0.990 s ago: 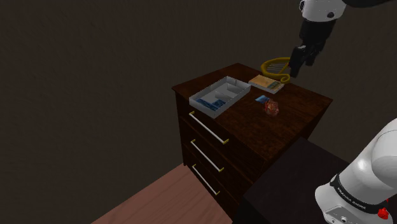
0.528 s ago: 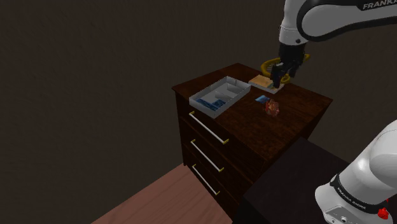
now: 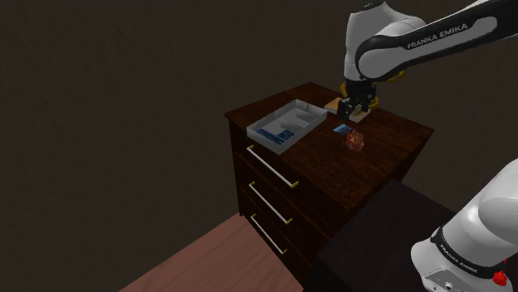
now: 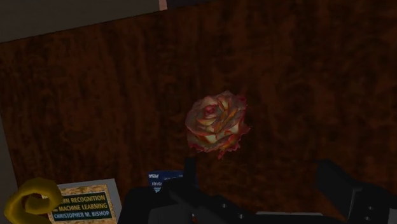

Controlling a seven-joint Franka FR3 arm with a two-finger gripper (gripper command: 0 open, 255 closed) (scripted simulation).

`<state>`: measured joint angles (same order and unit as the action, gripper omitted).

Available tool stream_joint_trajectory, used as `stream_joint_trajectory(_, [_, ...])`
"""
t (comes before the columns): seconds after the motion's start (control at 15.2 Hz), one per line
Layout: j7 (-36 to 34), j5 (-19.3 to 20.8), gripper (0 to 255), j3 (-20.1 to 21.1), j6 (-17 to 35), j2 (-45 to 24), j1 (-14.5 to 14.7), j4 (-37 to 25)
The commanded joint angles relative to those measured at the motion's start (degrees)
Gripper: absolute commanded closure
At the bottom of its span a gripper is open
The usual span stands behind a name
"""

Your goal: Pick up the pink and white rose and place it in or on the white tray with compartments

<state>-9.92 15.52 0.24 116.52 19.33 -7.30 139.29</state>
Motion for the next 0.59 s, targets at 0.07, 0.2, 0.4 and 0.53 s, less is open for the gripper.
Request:
stream_joint_trajectory(0.07, [-1.5,1.9,0,-0.6,4.5,-6.4,-1.3,-1.4])
stream_joint_trajectory(0.2, [-2.6,3.2,0,-1.0,7.0,-10.7,-2.0,-2.7])
stream_joint_trajectory(0.4, [-3.4,4.2,0,-1.5,9.6,-13.5,-2.6,-2.7])
stream_joint_trajectory(0.53, [-3.6,4.7,0,-1.7,11.2,-14.4,-2.8,-2.0])
